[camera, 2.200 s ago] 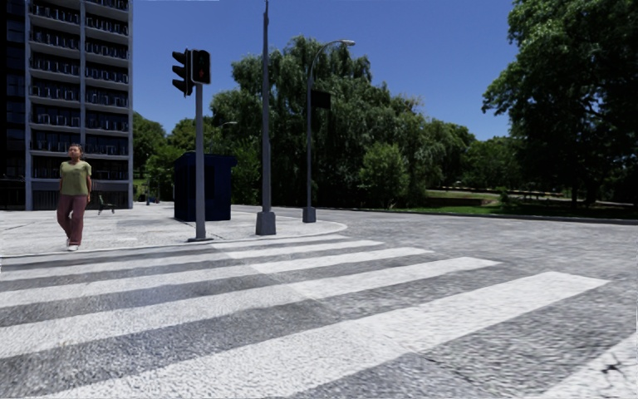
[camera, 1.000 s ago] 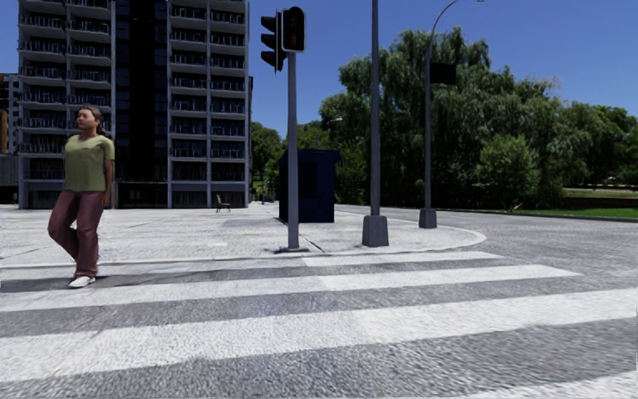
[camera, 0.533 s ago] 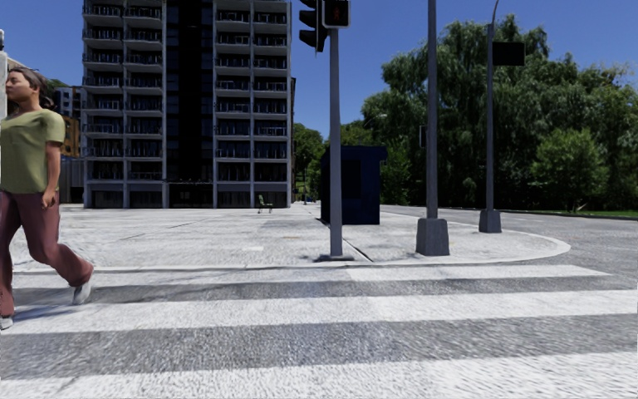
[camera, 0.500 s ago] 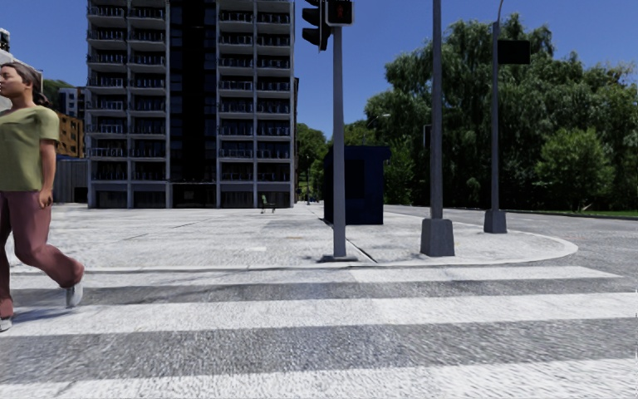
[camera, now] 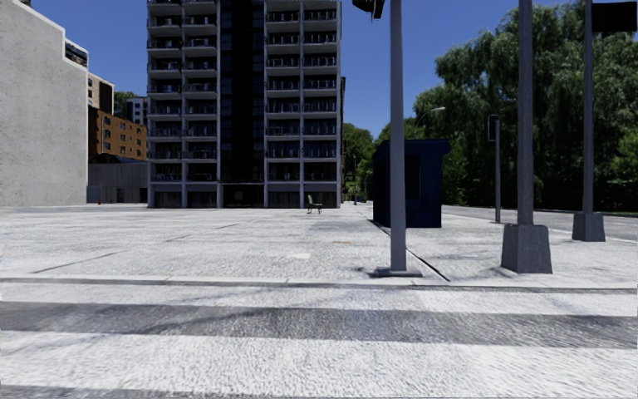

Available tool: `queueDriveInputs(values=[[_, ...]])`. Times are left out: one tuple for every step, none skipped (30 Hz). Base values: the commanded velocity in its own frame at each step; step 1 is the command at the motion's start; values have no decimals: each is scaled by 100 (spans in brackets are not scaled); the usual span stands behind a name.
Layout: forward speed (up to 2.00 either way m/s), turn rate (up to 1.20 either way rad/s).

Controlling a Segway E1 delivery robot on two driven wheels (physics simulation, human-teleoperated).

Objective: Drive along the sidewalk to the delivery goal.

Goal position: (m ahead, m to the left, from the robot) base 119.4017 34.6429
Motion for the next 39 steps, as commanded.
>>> queueDriveInputs(values=[[144, 42], [145, 32], [145, 32], [145, 18], [145, 14], [145, 12], [145, 4], [145, 0], [145, 0], [145, 0], [145, 0], [145, 0], [145, 0], [145, 0], [146, 0], [146, 0], [146, 0], [147, 0], [147, 0], [147, 0], [148, 0], [150, 0], [151, 0], [151, 0], [151, 0], [152, 0], [153, 0], [153, 0], [153, 0], [153, 0], [153, 0], [154, 0], [156, 0], [157, 0], [157, 0], [157, 0], [157, 0], [157, 0], [157, 0]])
